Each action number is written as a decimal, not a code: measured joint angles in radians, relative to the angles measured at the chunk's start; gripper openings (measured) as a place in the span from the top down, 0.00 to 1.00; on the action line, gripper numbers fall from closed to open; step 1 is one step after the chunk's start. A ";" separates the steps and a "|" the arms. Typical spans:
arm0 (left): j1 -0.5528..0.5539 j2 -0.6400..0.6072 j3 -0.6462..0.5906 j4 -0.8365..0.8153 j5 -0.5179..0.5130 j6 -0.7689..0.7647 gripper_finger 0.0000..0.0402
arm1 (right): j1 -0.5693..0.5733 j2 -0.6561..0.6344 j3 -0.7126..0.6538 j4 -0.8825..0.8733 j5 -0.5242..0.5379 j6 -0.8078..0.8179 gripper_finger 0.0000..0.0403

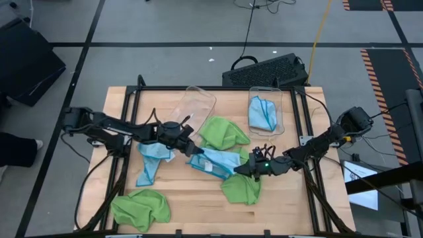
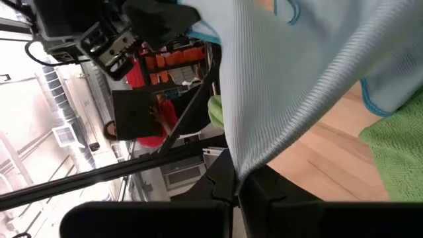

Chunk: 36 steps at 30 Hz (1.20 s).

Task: Fold microfiber towels
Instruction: Fold the right blue microfiber towel

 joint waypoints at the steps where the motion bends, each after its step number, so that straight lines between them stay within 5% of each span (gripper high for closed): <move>1: 0.002 0.009 0.000 0.001 0.003 0.001 0.99 | 0.000 0.000 0.000 0.002 0.000 0.000 0.99; 36: 0.196 0.054 -0.001 0.149 0.090 0.105 0.99 | -0.002 0.000 0.001 -0.020 0.066 -0.080 0.99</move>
